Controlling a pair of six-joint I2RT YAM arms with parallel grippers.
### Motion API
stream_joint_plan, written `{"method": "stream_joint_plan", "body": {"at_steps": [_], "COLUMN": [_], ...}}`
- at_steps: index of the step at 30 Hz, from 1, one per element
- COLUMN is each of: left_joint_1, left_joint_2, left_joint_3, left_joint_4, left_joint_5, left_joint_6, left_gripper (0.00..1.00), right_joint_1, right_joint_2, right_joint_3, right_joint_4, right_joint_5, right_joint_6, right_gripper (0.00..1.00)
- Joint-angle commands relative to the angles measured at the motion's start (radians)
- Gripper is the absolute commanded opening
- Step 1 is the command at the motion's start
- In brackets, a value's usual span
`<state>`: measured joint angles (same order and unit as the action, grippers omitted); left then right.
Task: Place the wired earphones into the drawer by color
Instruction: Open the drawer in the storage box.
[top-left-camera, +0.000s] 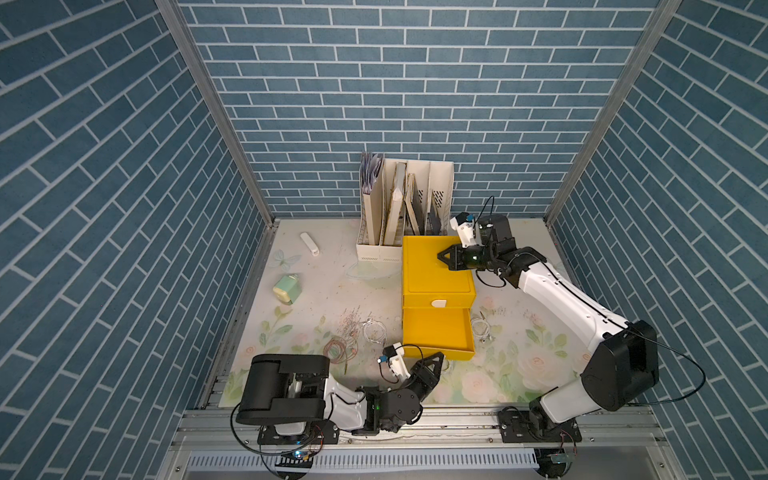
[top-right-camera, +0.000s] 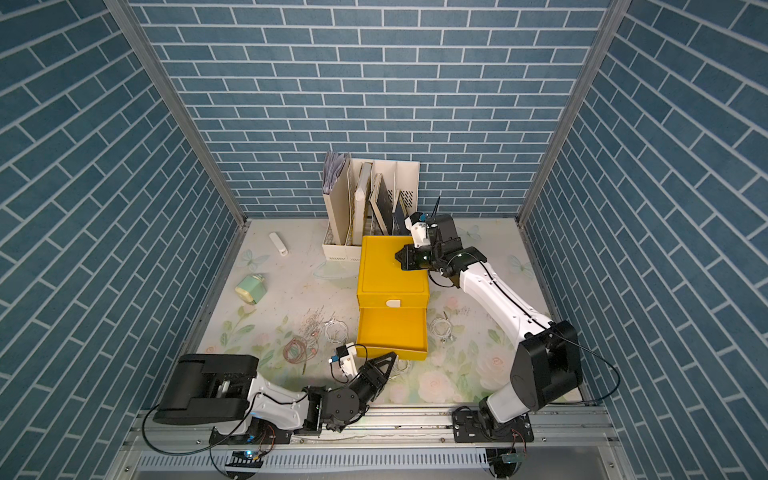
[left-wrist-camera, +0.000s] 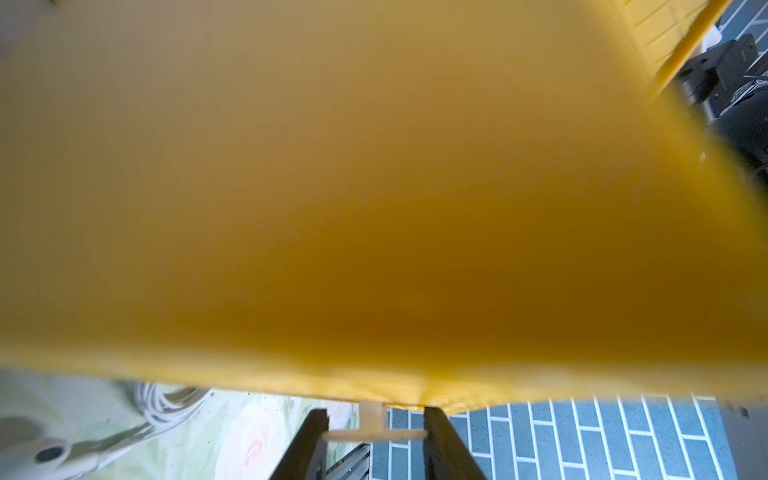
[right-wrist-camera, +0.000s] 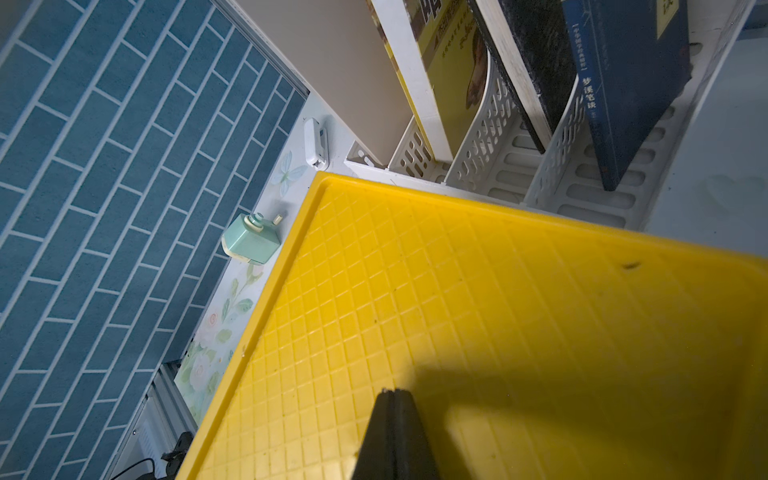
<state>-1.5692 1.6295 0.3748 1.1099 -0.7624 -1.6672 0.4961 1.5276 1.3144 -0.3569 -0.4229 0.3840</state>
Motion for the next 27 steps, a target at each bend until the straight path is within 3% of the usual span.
{"method": "stream_joint_plan", "body": {"at_steps": [1,7,13,16,20,27], "left_joint_1": [-0.022,-0.022,-0.032,-0.041,-0.093,-0.165], "left_joint_2": [-0.003,-0.035,-0.134,-0.235,-0.362,-0.573], "left_joint_3": [0.0,0.025,0.06,0.096,0.226,0.254], "left_joint_4": [-0.059,-0.132,-0.313,-0.513,-0.917,-1.365], "left_joint_5": [0.062,0.066,0.072,0.062,-0.01,-0.096], "left_joint_6": [-0.009,0.011,0.038,0.049,0.077,-0.078], "left_gripper": [0.45,0.69,0.77,0.81,0.83,0.85], "right_joint_1": [-0.002,-0.001,-0.001,-0.001,-0.001,-0.001], "right_joint_2": [0.031,0.024,0.016,0.008,-0.011,-0.029], "right_joint_3": [-0.043,-0.034,-0.01,0.014,0.068,0.167], "right_joint_4": [-0.123,-0.129,-0.137,-0.149,-0.168,-0.237], "right_joint_5": [0.018,0.02,0.013,0.015,0.01,0.017], "right_joint_6": [-0.014,-0.014,-0.01,-0.009,-0.01,-0.038], "right_gripper": [0.05,0.06,0.08,0.11,0.19,0.32]}}
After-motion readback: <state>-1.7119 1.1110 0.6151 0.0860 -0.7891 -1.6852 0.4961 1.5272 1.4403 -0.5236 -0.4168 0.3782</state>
